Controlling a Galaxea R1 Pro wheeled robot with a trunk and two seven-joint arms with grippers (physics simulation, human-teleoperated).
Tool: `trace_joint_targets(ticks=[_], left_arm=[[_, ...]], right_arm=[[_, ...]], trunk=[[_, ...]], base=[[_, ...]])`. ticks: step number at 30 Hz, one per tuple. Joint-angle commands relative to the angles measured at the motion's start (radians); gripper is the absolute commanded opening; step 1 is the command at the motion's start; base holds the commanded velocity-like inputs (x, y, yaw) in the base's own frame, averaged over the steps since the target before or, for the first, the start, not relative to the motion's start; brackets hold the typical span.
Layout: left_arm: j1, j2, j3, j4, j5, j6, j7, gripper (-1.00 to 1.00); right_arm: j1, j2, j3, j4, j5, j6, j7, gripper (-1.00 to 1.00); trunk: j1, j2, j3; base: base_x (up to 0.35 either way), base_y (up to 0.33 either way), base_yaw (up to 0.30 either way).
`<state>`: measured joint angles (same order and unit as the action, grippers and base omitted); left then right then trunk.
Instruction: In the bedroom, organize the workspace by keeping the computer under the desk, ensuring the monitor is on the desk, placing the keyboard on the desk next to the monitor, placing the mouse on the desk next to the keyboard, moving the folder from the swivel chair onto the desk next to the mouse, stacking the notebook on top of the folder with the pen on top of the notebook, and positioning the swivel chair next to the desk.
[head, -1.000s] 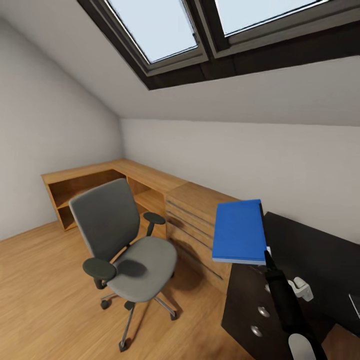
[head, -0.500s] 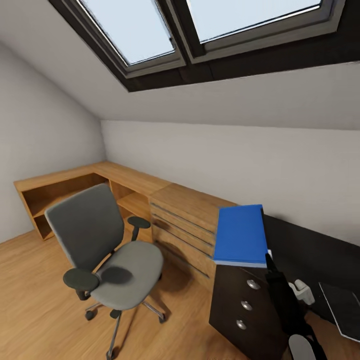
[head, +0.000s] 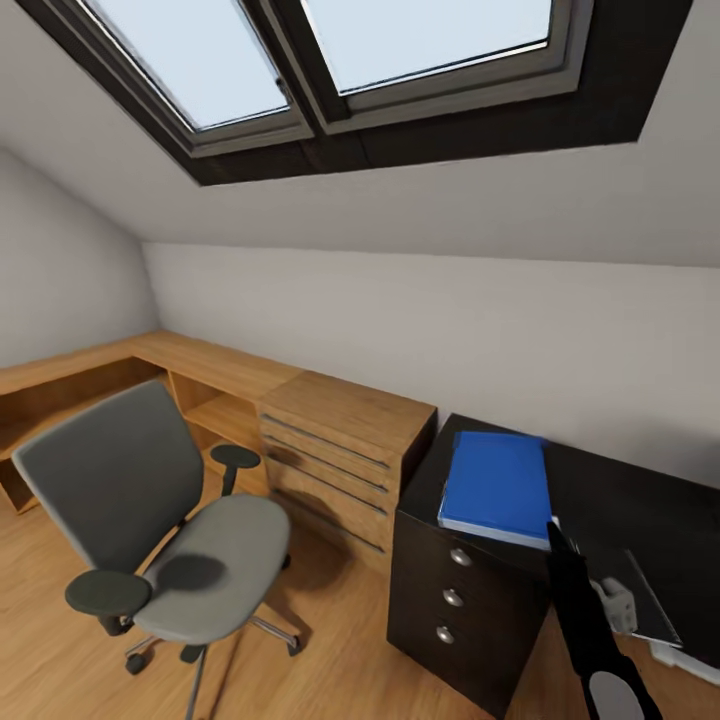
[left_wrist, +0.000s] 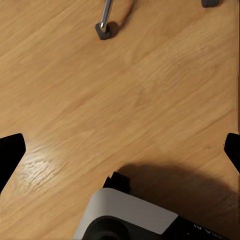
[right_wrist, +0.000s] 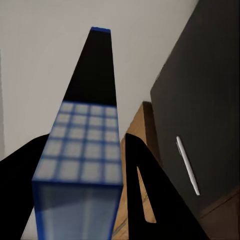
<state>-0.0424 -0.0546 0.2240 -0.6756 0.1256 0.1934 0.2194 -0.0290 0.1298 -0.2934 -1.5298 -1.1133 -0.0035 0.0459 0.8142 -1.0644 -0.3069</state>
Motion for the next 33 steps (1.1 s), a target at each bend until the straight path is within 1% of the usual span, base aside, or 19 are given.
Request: trace_joint_targets(ticks=[1, 2, 3, 8, 11, 13, 16, 22, 25, 27, 29, 33], left_arm=[[0.0, -0.001, 0.002, -0.002, 0.011, 0.004, 0.003, 1.0], [0.0, -0.001, 0.001, -0.002, 0.01, 0.005, 0.003, 1.0], [0.0, -0.001, 0.001, -0.001, 0.01, 0.005, 0.003, 1.0], [0.0, -0.001, 0.0, 0.0, 0.009, 0.004, 0.003, 1.0], [0.0, -0.001, -0.001, 0.0, 0.002, 0.004, 0.003, 1.0], [0.0, -0.001, -0.001, 0.0, -0.017, -0.001, 0.003, 1.0], [0.0, -0.002, -0.001, 0.001, -0.031, -0.012, 0.002, 1.0], [0.0, -0.003, -0.002, 0.003, -0.037, -0.027, 0.002, 1.0], [0.0, -0.003, -0.003, 0.026, -0.039, -0.029, 0.002, 1.0], [0.0, -0.003, -0.003, 0.036, -0.046, -0.03, 0.003, 1.0], [0.0, -0.004, -0.002, 0.045, -0.062, -0.031, 0.003, 1.0], [0.0, -0.005, -0.003, 0.048, -0.065, -0.031, 0.003, 1.0]], right_arm=[[-0.001, 0.001, -0.001, 0.0, -0.02, 0.0, -0.003, -1.0], [0.0, 0.001, -0.018, 0.0, -0.034, -0.001, -0.018, -1.0], [0.0, 0.001, -0.023, 0.0, -0.035, -0.001, -0.02, -1.0], [-0.001, 0.001, -0.031, 0.0, -0.037, -0.001, -0.022, -1.0], [-0.001, 0.001, -0.032, 0.0, -0.037, -0.001, -0.023, -1.0], [-0.001, 0.001, -0.033, 0.0, -0.037, -0.001, -0.023, -1.0], [-0.001, 0.001, -0.033, 0.0, -0.037, -0.002, -0.023, -1.0], [-0.001, 0.001, -0.033, 0.0, -0.037, -0.003, -0.023, -1.0], [-0.001, 0.001, -0.033, 0.002, -0.037, -0.003, -0.023, -1.0], [-0.001, 0.001, -0.033, 0.006, -0.037, -0.003, -0.023, -1.0], [-0.001, 0.001, -0.033, 0.009, -0.037, -0.003, -0.023, -1.0], [-0.001, 0.001, -0.033, 0.009, -0.037, -0.004, -0.023, -1.0]], trunk=[[-0.004, 0.006, 0.002], [-0.008, 0.013, 0.004], [-0.012, 0.02, 0.007], [-0.012, 0.02, 0.005], [-0.012, 0.02, 0.003], [-0.012, 0.02, 0.003], [-0.012, 0.02, 0.001], [-0.012, 0.02, -0.001], [-0.012, 0.02, -0.003], [-0.012, 0.02, -0.004], [-0.012, 0.02, -0.004], [-0.012, 0.02, -0.006]], base=[[0.0, 0.0, -0.266], [0.0, 0.0, -0.266], [0.0, 0.0, -0.266], [0.0, 0.0, -0.266], [0.0, 0.0, -0.266], [0.0, 0.0, -0.266], [0.0, 0.0, -0.266], [0.0, 0.0, -0.266], [0.0, 0.0, -0.266], [0.0, 0.0, -0.266], [0.0, 0.0, -0.266], [0.0, 0.0, -0.266]])
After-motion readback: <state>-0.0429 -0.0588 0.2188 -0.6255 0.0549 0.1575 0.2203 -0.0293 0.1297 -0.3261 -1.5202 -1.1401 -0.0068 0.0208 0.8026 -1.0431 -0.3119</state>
